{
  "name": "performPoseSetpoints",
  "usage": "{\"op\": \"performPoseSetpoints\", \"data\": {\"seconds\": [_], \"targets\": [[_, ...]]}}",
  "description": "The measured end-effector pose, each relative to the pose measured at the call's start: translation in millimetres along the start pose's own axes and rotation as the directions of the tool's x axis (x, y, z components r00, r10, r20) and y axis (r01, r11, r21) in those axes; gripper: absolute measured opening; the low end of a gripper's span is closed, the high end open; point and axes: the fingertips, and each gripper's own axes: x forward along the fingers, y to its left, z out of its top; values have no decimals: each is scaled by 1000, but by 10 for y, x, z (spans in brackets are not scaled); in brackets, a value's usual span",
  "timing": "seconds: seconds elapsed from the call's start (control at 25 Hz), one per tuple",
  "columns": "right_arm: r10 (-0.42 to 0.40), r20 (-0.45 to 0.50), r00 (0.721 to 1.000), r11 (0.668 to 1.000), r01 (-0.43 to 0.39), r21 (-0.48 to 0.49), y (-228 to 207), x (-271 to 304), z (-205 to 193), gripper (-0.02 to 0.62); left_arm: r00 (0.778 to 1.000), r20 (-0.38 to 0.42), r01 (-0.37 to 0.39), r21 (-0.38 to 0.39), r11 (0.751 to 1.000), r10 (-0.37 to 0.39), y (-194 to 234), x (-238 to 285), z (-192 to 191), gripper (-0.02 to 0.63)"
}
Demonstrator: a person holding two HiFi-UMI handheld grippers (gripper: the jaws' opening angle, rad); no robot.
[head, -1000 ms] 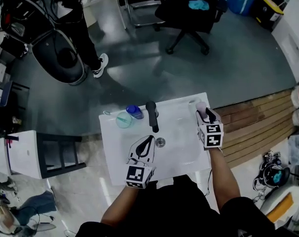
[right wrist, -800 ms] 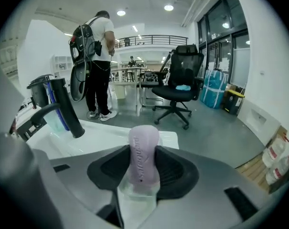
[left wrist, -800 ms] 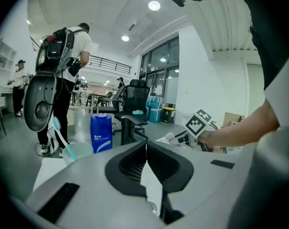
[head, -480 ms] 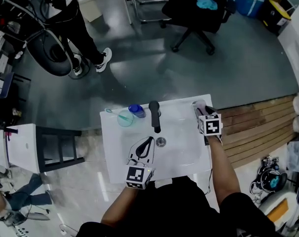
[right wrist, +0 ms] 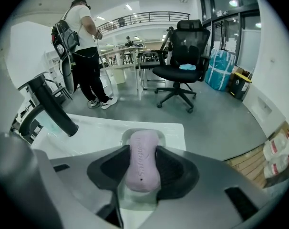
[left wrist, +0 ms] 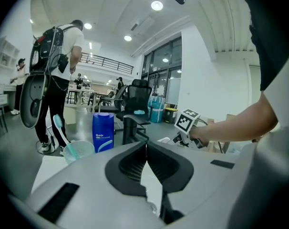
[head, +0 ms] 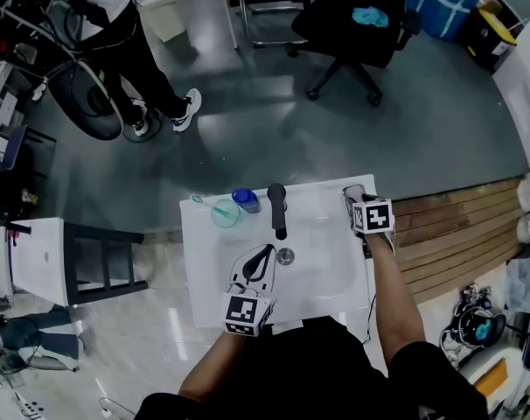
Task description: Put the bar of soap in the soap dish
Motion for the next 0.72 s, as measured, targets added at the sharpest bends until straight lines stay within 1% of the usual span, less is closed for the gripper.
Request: {"op": "performPoseSetpoints", "data": {"seconds": [0.12,0.16,0.28,0.4,0.52,0.6,0.64,0.72], "targets": [[-17,15,1000,1000,17,-2,-4,-1,26,186,1000,0,-3,-5,1000,3,20,-5,-5,23],[-18,28,999,1000,18,-3,-1,-25,51,198,1000,-2,-2,-6,1000,2,21,-6,0,23],[-4,85,996,1000,5,-19,52,-143,154,245,1000,-4,3,-2,1000,-3,16,-13,20,23],[-8,161,987,998,17,-55,123,-347,267,242,1000,3,11,4,1000,-11,0,-17,56,23],[-9,252,968,996,32,-88,239,-647,403,205,1000,16,24,13,1000,-25,-24,-20,120,23],[1,318,948,993,37,-113,378,-890,477,173,999,28,32,20,999,-33,-46,-29,167,23],[6,357,934,991,42,-127,465,-1027,512,157,999,35,36,23,999,-36,-60,-34,199,23],[6,439,898,987,65,-147,628,-1317,580,88,998,53,45,25,999,-47,-91,-40,278,23]]}}
